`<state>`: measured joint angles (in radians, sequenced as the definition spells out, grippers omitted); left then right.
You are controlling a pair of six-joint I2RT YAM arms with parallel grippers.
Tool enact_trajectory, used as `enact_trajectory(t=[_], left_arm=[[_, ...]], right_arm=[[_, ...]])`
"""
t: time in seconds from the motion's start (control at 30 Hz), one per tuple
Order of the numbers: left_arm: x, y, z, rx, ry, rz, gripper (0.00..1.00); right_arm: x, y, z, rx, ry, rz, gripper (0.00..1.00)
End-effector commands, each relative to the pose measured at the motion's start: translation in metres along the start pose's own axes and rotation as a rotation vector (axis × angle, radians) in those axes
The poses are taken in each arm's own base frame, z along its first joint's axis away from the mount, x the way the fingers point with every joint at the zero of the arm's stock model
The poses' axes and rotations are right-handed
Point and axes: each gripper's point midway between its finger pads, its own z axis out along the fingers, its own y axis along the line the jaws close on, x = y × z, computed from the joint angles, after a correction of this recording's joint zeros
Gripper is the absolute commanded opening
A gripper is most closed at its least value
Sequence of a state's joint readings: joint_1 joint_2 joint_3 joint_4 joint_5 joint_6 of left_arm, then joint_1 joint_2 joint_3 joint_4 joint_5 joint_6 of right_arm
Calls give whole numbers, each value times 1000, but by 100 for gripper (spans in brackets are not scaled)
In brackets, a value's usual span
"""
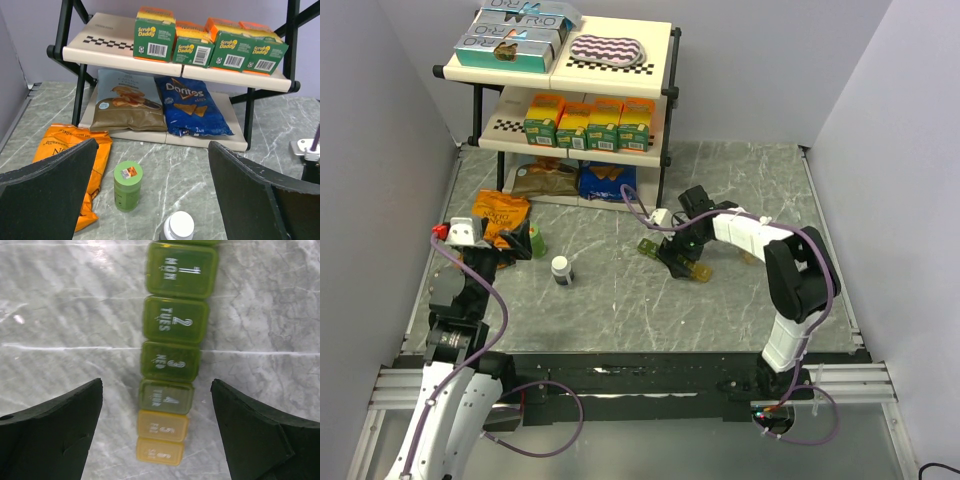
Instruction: Sort the pills into containers
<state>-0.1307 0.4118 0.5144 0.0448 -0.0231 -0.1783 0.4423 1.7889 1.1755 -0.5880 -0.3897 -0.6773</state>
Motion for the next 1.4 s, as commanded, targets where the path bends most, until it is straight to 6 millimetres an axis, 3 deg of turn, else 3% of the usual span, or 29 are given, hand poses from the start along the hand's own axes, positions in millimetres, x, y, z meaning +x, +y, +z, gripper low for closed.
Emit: enact_trajectory(t=[0.0,0.3,0.4,0.47,0.63,0.8,0.87,0.93,0.97,1.03,1.07,1.1,1.13,1.17,1.2,1.37], left_arm=[[-19,-7,-2,28,-61,-10,99],[-18,-8,-2,38,-54,-10,100],[-16,-9,-1,40,-49,-10,99],[-16,-10,-1,46,-48,-11,100],[-14,-15,-1,72,-41,-17,99],[-14,-29,1,134,-25,-85,99],[-14,-43,1,191,3,-194,99],[-1,-61,3,265,94,-285,100],[5,-79,-2,341,166,-396,99],[21,-95,0,391,284,-529,100],[33,-114,-7,475,402,-642,100],[43,-121,-11,504,463,-704,100],[36,-131,-12,577,452,-746,100],[42,-137,-14,590,516,-867,99],[52,-145,-22,632,559,-910,99],[65,-170,-20,653,634,-986,99]], right_arm=[[-23,-17,-3,72,-44,-22,94],[-27,-16,17,80,8,-29,84],[-25,-16,20,80,23,-28,77],[-23,-15,21,77,31,-30,70],[-21,-13,19,82,33,-36,36],[-35,-2,2,42,-34,-70,22],[-44,6,-14,29,-82,-100,18],[-51,19,-26,-19,-134,-130,18],[-58,25,-39,-26,-173,-154,18],[-61,46,-50,-103,-223,-190,18],[-66,55,-62,-120,-258,-212,17],[-64,64,-67,-151,-266,-233,17],[-64,71,-71,-173,-278,-244,17],[-69,82,-81,-206,-321,-266,17],[-68,87,-84,-218,-331,-278,17],[-69,102,-99,-231,-379,-317,17]])
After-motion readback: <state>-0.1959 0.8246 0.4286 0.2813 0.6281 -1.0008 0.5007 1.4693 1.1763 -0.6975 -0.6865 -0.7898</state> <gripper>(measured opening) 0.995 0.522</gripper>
